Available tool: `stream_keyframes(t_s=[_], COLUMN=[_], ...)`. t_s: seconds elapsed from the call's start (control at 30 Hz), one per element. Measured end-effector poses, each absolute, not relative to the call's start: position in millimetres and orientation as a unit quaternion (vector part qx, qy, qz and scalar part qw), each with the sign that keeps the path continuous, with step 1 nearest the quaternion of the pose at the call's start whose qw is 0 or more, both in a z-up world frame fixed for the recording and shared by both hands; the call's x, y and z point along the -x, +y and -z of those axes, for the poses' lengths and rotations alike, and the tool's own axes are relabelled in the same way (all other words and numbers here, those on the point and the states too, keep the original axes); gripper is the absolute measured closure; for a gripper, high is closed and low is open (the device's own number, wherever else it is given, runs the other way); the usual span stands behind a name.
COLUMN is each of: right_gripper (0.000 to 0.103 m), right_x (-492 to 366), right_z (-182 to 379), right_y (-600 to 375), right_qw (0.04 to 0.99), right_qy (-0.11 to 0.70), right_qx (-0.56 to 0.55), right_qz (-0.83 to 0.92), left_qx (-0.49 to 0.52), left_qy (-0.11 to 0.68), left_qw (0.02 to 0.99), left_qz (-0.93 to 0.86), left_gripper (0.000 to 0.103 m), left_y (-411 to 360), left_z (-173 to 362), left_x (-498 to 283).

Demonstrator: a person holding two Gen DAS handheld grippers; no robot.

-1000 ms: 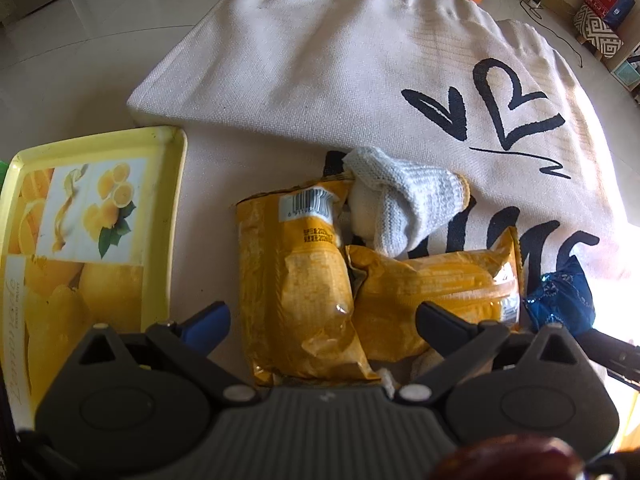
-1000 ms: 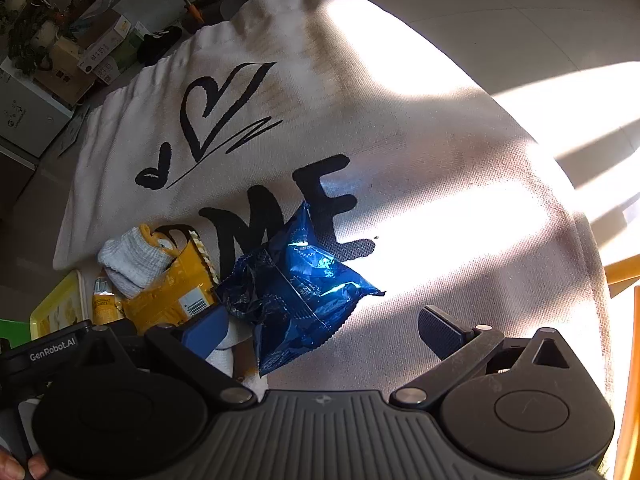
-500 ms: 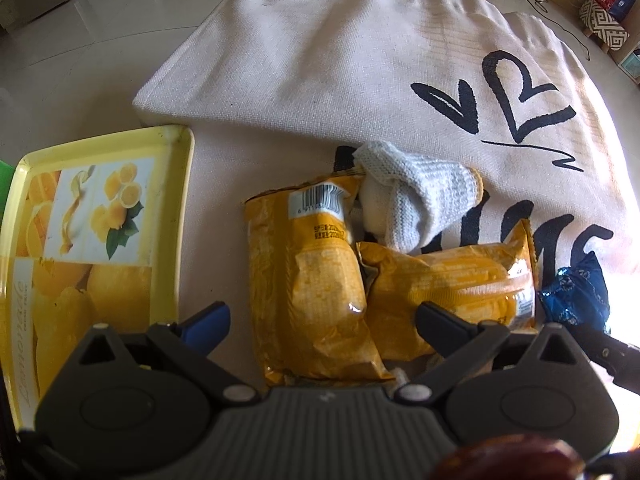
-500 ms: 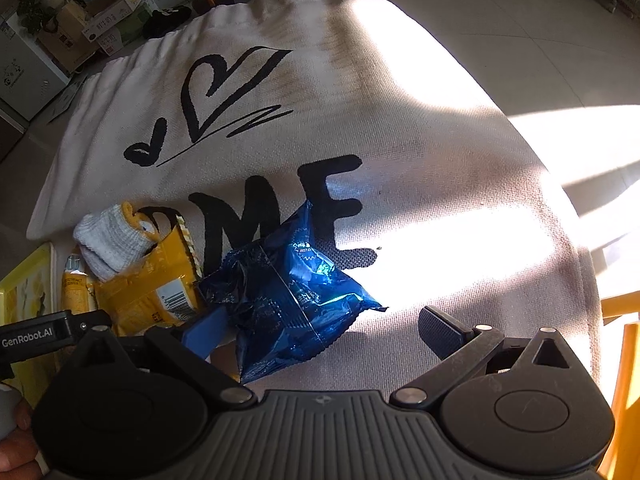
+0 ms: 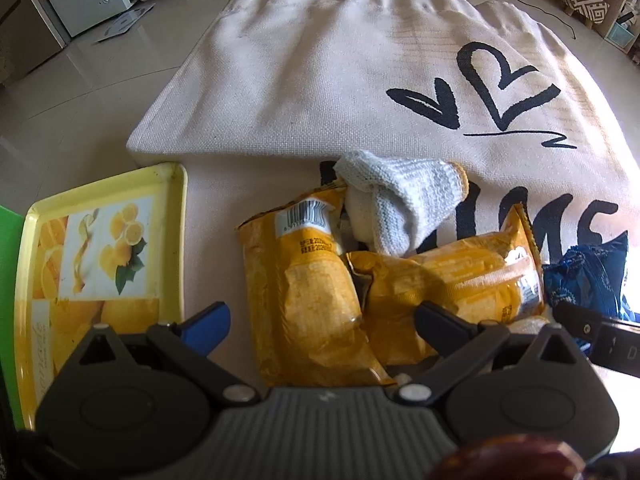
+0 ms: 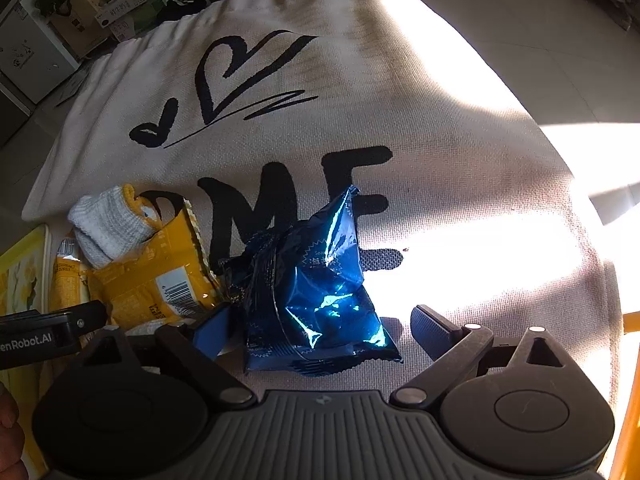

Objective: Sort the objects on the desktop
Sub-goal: 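Close the right tool on the blue foil pack and lift it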

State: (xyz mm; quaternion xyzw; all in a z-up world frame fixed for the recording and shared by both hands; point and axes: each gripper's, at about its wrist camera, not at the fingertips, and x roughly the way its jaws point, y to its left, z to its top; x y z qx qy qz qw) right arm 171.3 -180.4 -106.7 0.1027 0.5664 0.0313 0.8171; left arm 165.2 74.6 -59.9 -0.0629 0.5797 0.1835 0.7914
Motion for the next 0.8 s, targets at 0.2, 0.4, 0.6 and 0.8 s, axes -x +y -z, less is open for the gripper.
stream_keyframes(t_s=[0.2,0.4,0.6,0.8], right_gripper=[0.030,0.030,0.029,0.027], right_x=[-175.0,-176.9,-176.7,-175.0], right_z=[101.2,102.5,104.2,109.6], right_y=[-192.9,-207.5,-202.3,-197.5], right_qw=[0.817,0.809,0.805,0.796], right_qy=[0.567,0.574,0.580,0.591], right_qx=[-0.107,-0.128,-0.126,-0.131], right_qz=[0.005,0.018,0.010,0.003], left_qx=[0.108,0.119,0.134,0.144], left_qy=[0.579,0.578,0.570,0.582], left_qw=[0.796,0.797,0.789,0.775], left_qz=[-0.141,-0.131,-0.185,-0.202], left_gripper=[0.010,0.008,0.003,0.001], left_y=[72.6,78.8,101.7,106.9], left_z=[59.9,49.1,49.4,61.0], left_x=[-172.0,-164.8,-164.2,-166.6])
